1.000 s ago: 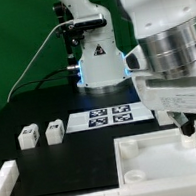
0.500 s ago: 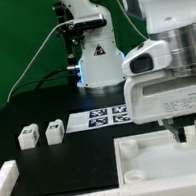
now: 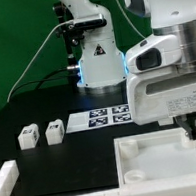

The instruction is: Assemble one leg

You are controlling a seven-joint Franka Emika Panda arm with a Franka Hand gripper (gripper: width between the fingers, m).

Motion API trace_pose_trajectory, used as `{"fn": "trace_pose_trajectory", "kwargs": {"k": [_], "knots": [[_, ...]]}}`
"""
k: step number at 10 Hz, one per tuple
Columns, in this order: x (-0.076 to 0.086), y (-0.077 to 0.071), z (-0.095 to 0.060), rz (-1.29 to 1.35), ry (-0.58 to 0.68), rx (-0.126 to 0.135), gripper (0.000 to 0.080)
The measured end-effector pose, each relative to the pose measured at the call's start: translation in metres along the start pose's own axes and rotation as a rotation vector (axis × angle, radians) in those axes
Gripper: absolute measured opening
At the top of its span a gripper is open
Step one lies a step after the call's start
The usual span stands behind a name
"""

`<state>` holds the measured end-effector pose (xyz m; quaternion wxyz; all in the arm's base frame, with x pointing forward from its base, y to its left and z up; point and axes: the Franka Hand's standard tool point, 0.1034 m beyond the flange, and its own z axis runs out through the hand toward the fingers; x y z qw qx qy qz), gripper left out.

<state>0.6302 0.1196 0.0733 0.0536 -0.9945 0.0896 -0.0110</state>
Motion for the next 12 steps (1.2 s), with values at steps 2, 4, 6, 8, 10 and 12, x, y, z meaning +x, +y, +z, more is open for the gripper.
{"fn": "trace_pose_trajectory", "kwargs": {"k": [2,4,6,8,10,12], "knots": [[0.0005,0.0018,0.0002,0.175,0.000,0.001,0.0298],[0.0015,0.0031,0.0005,0.462,-0.007,0.018,0.0298],[-0.0003,0.0008,0.0024,0.813,-0.009,0.026,0.0298],[-0.0004,-0.0019,0.0037,1.188,-0.030,0.071,0.0297],[0.0000,-0.0021,0.0040,1.384,-0.037,0.119,0.0297],[-0.0007,-0.0024,0.0047,1.310,-0.035,0.119,0.0413]]}}
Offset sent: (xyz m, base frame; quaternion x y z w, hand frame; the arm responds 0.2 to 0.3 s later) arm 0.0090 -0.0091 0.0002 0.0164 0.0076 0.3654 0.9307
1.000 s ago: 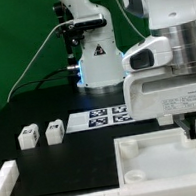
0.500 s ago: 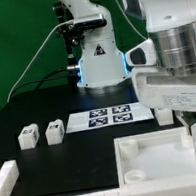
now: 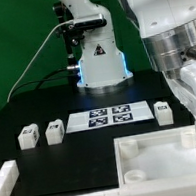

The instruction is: Assemble one leg

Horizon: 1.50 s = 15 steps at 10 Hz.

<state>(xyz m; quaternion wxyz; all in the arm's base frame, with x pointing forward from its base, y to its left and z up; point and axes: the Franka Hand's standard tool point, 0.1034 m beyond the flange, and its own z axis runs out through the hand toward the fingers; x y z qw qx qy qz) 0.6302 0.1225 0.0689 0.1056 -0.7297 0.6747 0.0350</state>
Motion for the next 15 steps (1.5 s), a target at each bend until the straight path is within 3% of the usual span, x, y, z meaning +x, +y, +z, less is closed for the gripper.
{"fn": "trace_pose_trajectory", "kwargs": {"k": [1,2,3,4,8,11,12,14,15], "knots": [[-0.0002,0.0009,0.0004,-0.062,0.000,-0.005,0.0413],[0.0001,0.0032,0.0008,-0.248,-0.002,-0.026,0.0547],[0.0019,0.0014,-0.0011,-0.473,-0.001,-0.048,0.0629],[0.0006,-0.0005,-0.0026,-0.602,0.007,-0.054,0.0643],[0.0002,0.0004,-0.0019,-0.986,0.006,-0.062,0.0649],[0.0018,-0.0059,-0.0062,-1.567,0.060,-0.127,0.0649],[0.0004,-0.0060,-0.0057,-1.643,0.058,-0.129,0.0649],[0.0003,-0.0060,-0.0057,-1.555,0.057,-0.119,0.0634],[-0.0006,-0.0059,-0.0056,-1.471,0.059,-0.113,0.0462]]}}
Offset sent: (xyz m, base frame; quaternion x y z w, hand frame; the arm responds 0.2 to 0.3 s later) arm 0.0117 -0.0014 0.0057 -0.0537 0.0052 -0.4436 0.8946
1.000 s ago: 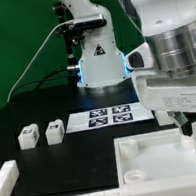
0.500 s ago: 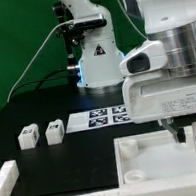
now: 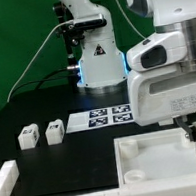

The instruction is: Assemble one leg

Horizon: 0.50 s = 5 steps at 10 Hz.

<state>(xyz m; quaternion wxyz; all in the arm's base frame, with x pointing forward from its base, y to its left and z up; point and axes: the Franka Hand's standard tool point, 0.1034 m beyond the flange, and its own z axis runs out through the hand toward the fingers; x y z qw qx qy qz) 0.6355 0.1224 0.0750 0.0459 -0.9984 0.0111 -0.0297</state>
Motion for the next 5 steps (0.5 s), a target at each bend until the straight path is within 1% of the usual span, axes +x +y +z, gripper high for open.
{"fn": "trace_pose_trajectory", "kwargs": {"k": [1,4,5], "knots": [[0.0000,0.0004,0.0000,0.123,0.000,0.000,0.0303],[0.0004,0.0043,0.0002,0.432,-0.001,0.001,0.0304],[0.0006,0.0058,0.0004,0.593,-0.002,0.005,0.0304]]}}
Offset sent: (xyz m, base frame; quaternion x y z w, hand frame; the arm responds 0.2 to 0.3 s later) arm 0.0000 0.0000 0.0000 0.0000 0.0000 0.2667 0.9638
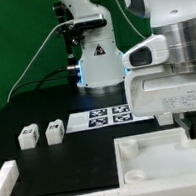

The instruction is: Assemble one leg

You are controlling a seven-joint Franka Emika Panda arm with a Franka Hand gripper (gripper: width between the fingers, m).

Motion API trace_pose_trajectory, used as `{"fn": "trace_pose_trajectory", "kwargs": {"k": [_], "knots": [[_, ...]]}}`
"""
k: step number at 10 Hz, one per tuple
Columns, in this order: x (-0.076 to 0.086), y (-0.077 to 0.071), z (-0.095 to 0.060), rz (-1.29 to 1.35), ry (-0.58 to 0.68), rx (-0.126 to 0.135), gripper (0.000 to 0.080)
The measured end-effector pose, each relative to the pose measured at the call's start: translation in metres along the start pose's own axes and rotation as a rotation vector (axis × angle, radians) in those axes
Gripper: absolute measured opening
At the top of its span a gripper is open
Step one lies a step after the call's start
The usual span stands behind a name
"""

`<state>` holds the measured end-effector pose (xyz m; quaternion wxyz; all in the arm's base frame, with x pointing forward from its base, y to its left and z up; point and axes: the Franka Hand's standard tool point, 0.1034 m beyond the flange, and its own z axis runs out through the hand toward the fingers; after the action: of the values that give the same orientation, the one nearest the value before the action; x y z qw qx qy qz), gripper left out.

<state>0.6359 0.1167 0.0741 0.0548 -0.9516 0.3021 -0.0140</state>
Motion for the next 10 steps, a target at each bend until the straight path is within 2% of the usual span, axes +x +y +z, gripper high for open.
{"fn": "trace_pose_trajectory", "kwargs": {"k": [1,3,5,8,10], "knots": [[0.0005,0.0008,0.0001,0.151,-0.002,0.002,0.0304],[0.0004,0.0053,0.0012,0.586,-0.032,0.035,0.0304],[0.0005,0.0061,0.0018,0.887,-0.084,0.065,0.0303],[-0.0017,0.0075,0.0038,1.209,-0.125,0.074,0.0303],[-0.0018,0.0069,0.0032,1.326,-0.121,0.063,0.0303]]}}
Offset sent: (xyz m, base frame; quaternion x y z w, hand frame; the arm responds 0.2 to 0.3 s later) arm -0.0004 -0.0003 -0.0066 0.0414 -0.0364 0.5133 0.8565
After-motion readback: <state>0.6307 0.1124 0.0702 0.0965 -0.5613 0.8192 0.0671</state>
